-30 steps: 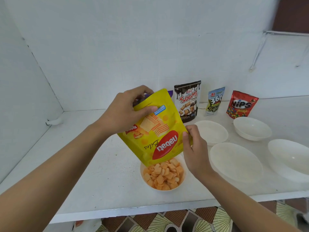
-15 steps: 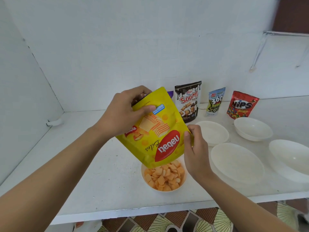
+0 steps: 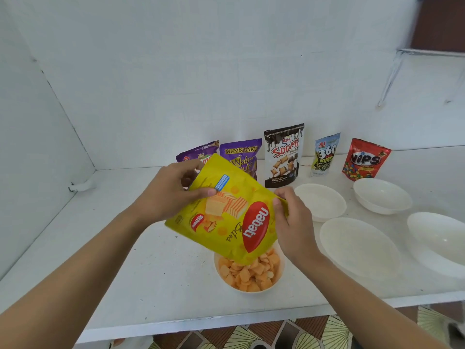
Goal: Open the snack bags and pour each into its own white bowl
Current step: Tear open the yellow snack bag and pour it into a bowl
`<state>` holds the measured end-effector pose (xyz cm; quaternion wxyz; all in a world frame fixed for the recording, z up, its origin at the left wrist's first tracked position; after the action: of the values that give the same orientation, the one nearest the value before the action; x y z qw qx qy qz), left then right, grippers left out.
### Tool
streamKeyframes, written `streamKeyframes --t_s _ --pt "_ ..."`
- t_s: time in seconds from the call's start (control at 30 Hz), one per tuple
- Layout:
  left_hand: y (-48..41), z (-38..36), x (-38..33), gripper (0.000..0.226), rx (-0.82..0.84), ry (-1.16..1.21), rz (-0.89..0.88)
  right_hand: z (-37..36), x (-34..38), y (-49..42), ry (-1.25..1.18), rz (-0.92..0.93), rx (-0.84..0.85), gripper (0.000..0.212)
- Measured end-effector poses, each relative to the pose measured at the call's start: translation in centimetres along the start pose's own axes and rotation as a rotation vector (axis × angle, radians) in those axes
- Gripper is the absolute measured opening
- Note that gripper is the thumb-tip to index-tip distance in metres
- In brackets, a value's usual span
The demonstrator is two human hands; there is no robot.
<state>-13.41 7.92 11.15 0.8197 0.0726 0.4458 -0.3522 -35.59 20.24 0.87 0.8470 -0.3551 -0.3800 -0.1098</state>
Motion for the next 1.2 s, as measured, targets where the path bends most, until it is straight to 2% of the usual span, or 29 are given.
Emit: streamKeyframes --t_s 0.13,0.23,0.33,0.43,0.5,0.6,0.7,0.8,0.83,0.93,1.0,1.2 --pt "0.7 -0.2 3.0 0.024 -0.073 0.154 0.083 -0.3 1.0 0.0 0.028 0.015 0.094 0.028" --pt "1.6 -0.2 4.8 0.025 -0.115 0.315 0.138 0.1 2.4 -0.7 -0.117 -0.013 0.119 0.022" --pt "2.6 -0.2 6.8 0.037 -0.133 0.478 0.185 0.3 3.7 -1.5 -0.393 -0.176 0.162 0.049" --pt "3.3 -0.5 8.3 0.061 -0.162 0.684 0.268 0.0 3.7 -2.0 -0.591 -0.36 0.212 0.07" --pt "3.7 -1.1 9.0 0.065 -0.176 0.791 0.294 -0.4 3.5 -2.0 -0.638 -0.442 0.319 0.069" --pt "4.2 -2.0 9.9 0.051 -0.193 0.874 0.346 -1.4 3.2 -1.5 -0.578 -0.449 0.435 0.059" --pt "4.6 -2.4 10.9 0.053 -0.182 0.864 0.399 -2.4 3.0 -1.4 -0.511 -0.411 0.392 0.049" --pt "4.7 -1.6 11.9 0.079 -0.103 0.799 0.414 -2.7 3.2 -2.0 -0.394 -0.342 0.363 0.044" --pt "4.5 -1.2 12.0 0.08 -0.053 0.753 0.416 -2.7 3.4 -2.2 -0.345 -0.311 0.356 0.046" --pt "3.8 0.3 12.0 0.06 0.114 0.635 0.435 -2.9 4.5 -3.1 -0.233 -0.222 0.339 0.046" --pt "2.9 1.7 11.9 0.059 0.18 0.561 0.4 -3.0 5.4 -3.7 -0.188 -0.178 0.338 0.045" --pt "0.0 6.7 8.6 0.073 0.113 0.176 0.227 -2.0 8.1 -5.8 -0.056 -0.047 0.36 0.036"
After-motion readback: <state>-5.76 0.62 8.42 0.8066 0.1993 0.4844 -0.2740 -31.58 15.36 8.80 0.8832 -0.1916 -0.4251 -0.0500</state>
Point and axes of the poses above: each hand's wrist, its own y-axis away from the middle knuckle, its own z-axis out of the back of the hand, x = y × z, the point moved 1 cm from there along -y, towards the middle knuckle, and after that the axes turned 1 degree about z, right-handed, at the moved point
